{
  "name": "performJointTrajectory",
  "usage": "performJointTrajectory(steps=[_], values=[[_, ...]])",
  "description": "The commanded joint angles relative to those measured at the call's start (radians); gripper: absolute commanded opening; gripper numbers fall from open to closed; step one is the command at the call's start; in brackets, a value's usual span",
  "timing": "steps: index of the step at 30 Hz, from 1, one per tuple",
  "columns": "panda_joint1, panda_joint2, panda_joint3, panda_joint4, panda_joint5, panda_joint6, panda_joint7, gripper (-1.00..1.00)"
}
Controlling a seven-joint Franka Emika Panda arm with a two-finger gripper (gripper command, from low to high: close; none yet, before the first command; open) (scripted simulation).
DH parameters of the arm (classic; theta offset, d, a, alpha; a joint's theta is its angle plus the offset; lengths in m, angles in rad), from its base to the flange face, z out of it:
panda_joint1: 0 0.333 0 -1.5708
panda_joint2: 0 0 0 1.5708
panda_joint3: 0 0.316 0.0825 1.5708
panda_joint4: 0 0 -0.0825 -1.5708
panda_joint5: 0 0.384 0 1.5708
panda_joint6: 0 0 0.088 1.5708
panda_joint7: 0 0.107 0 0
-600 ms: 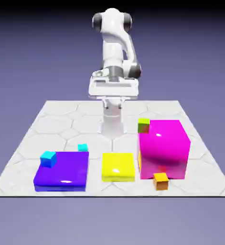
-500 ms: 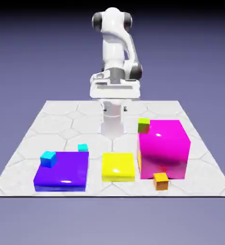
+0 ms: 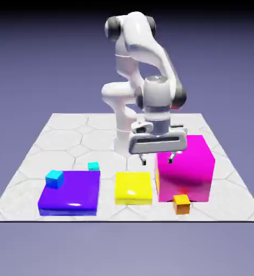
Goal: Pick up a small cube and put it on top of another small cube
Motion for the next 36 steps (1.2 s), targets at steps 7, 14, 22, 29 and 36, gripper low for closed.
performJointTrajectory(steps=[7,14,22,29,36], values=[[0.035,0.254,0.040,0.230,0.003,-0.249,0.060,0.00],[0.071,0.507,0.080,0.461,0.007,-0.498,0.121,0.00],[0.089,0.639,0.088,0.432,0.002,-0.425,0.139,0.00],[0.063,0.548,0.055,0.481,0.007,-0.565,0.126,-1.00],[-0.026,0.356,-0.125,0.227,0.004,-0.505,0.061,-1.00]])
